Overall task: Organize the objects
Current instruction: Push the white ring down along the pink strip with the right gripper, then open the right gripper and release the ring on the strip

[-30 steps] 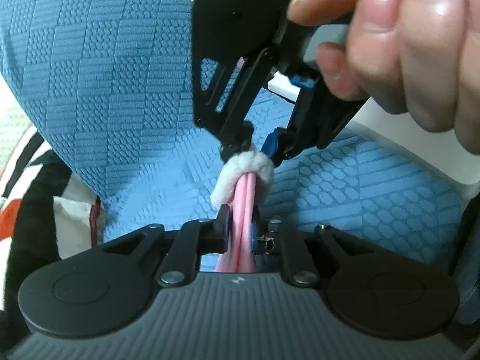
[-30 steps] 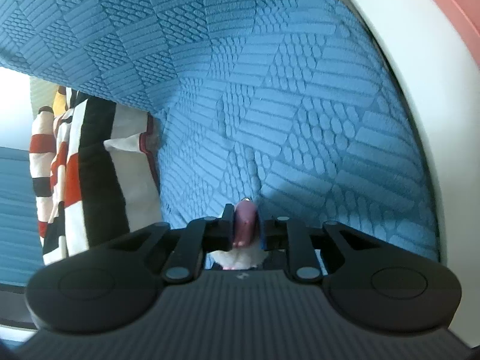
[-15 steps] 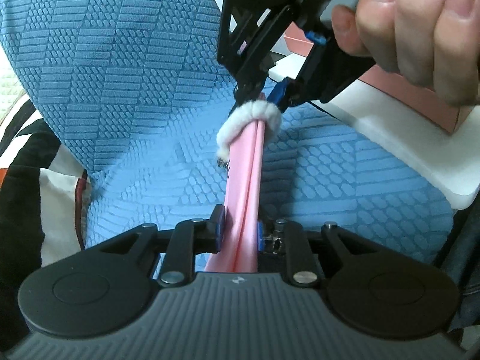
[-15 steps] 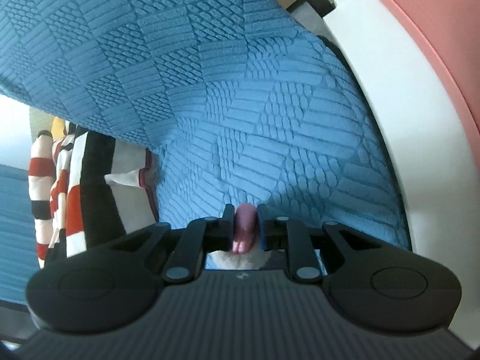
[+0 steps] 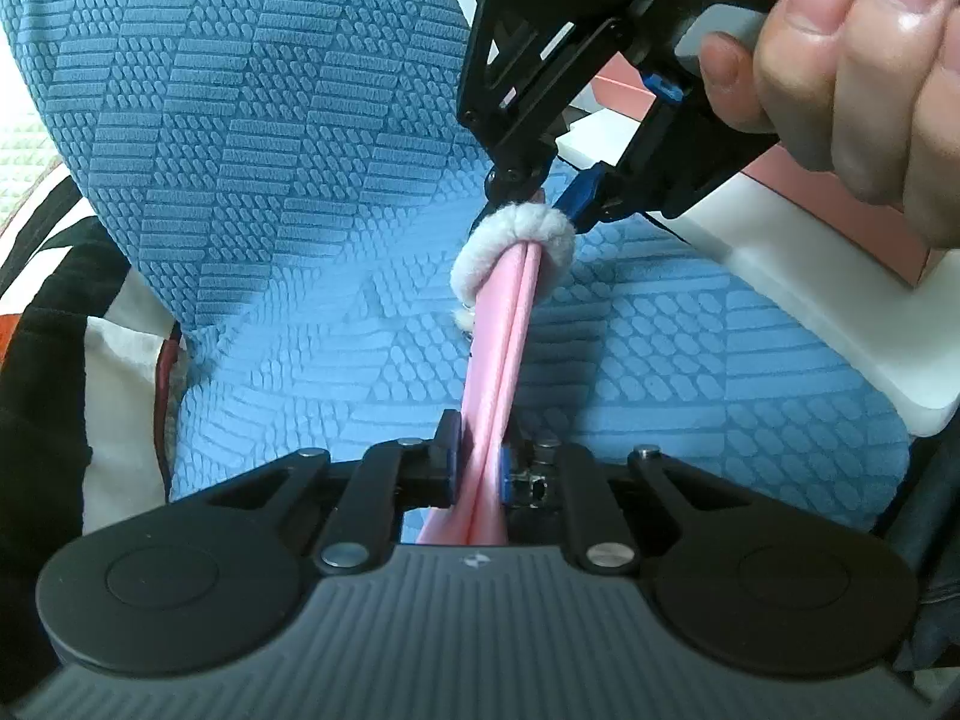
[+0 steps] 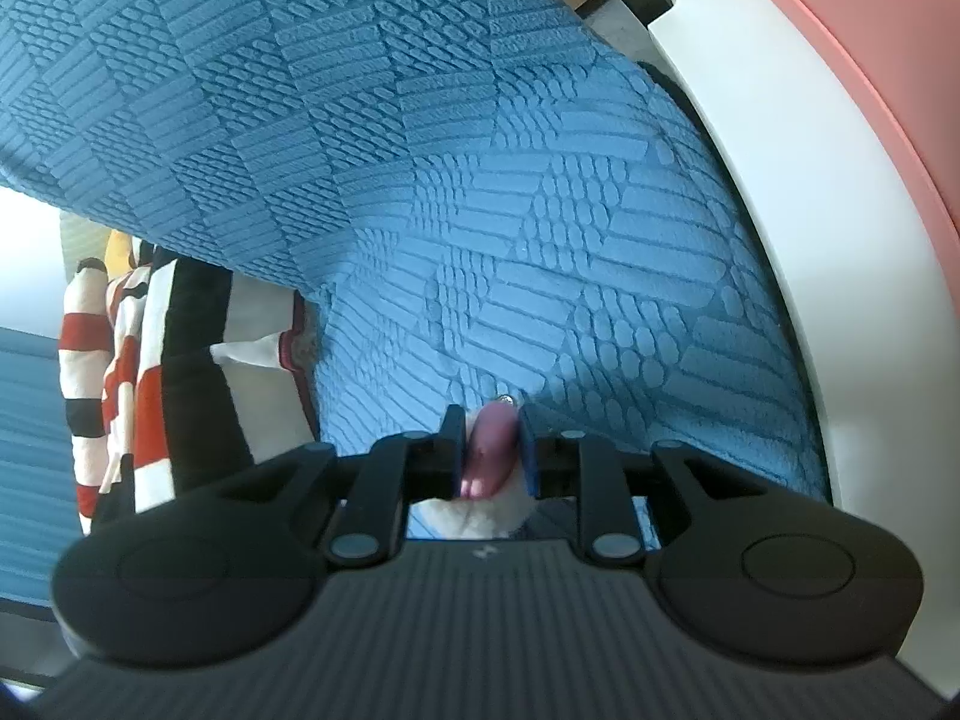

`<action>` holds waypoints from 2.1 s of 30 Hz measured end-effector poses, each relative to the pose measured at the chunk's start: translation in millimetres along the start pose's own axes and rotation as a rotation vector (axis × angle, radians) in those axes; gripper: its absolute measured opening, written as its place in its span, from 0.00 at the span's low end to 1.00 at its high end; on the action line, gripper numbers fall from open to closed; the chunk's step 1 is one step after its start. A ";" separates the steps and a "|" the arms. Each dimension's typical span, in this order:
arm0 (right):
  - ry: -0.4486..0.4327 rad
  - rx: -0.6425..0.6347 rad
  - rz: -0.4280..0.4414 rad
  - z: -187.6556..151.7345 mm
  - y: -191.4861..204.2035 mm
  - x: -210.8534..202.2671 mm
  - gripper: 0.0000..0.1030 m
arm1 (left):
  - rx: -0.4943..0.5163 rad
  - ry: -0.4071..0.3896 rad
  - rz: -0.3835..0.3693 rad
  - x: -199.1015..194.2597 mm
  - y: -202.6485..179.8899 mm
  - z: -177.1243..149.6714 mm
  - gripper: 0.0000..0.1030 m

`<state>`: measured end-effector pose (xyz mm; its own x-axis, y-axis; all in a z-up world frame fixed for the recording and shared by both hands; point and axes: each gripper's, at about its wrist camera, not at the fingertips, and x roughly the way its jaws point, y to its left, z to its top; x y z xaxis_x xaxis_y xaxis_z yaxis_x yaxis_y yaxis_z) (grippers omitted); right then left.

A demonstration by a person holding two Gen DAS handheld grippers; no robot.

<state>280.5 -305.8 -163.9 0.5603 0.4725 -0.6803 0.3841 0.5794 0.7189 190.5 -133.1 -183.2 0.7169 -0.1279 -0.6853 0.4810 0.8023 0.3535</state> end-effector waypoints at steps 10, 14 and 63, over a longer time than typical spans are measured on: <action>0.015 -0.008 -0.001 -10.6 1.8 4.9 0.25 | 0.002 -0.005 -0.013 -1.6 0.9 0.1 0.10; 0.042 -0.034 -0.001 -17.5 8.3 11.0 0.25 | 0.003 -0.004 -0.016 -1.8 1.0 0.8 0.10; -0.078 0.042 -0.004 -0.8 -4.3 -15.3 0.17 | -0.186 0.021 -0.101 -9.3 20.0 5.9 0.26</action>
<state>269.7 -315.0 -156.7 0.6135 0.4162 -0.6711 0.4162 0.5518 0.7227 196.5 -119.3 -165.9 0.6582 -0.2030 -0.7250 0.4472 0.8801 0.1596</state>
